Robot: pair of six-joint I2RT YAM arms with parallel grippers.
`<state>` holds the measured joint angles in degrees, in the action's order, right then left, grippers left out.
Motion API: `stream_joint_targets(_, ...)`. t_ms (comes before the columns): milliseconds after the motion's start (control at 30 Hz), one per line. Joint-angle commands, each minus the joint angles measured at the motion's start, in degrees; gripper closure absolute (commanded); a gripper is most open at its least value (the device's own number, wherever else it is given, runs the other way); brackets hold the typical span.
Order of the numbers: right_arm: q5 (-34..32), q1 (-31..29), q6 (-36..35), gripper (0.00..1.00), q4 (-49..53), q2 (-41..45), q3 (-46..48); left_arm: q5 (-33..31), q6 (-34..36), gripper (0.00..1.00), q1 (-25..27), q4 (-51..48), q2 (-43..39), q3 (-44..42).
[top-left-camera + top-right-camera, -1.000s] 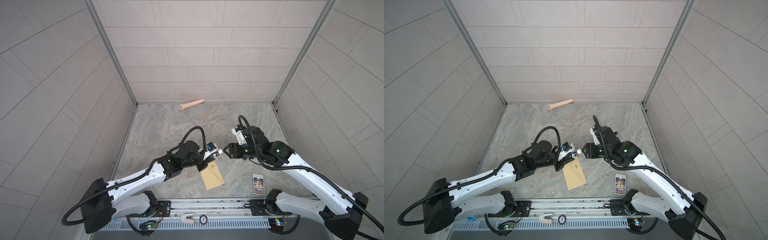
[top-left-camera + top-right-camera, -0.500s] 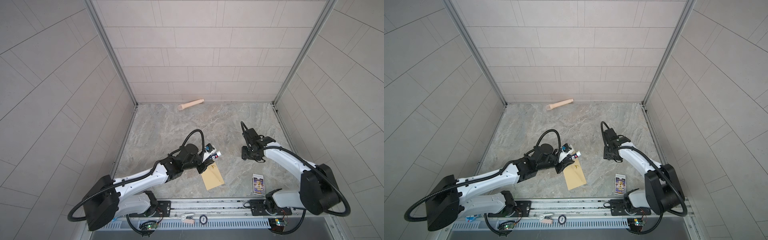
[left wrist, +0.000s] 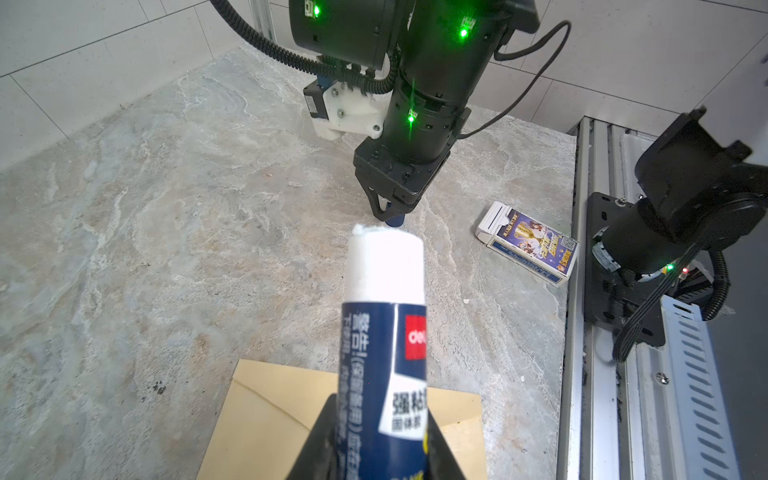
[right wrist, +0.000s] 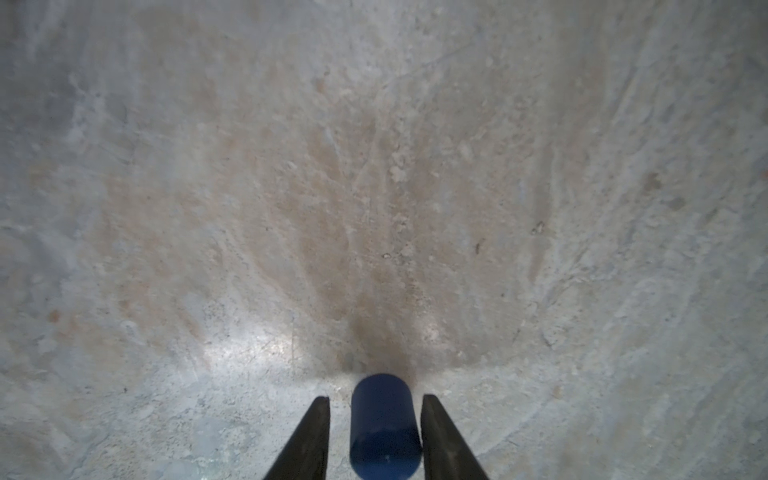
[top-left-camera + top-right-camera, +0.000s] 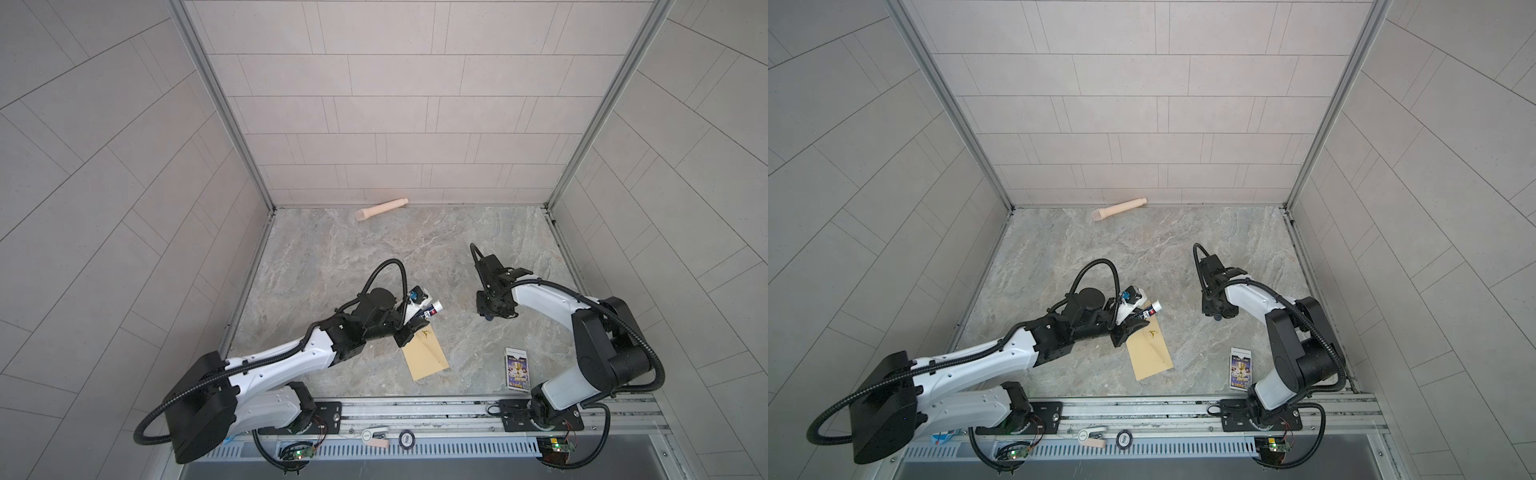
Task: Place the letter into the envelope and seal it
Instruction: 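Move the right gripper to the blue cap and grasp it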
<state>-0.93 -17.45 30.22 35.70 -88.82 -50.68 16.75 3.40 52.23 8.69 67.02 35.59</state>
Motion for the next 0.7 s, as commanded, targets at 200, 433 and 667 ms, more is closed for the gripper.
stream_joint_targets(200, -1.71, 0.23, 0.12, 0.69, 0.76, -0.48, 0.32, -0.14, -0.02, 1.00, 0.07, 0.54, -1.46, 0.09)
stream_joint_targets(433, -2.16, 0.31, 0.02, 0.73, 1.26, -0.74, 0.26, -0.16, -0.15, 1.00, 0.07, 0.48, -1.50, 0.18)
stream_joint_targets(667, -2.28, 0.58, -0.24, 0.66, 1.69, -1.00, 0.75, -0.48, -0.23, 1.00, 0.07, 0.50, -1.76, 0.00)
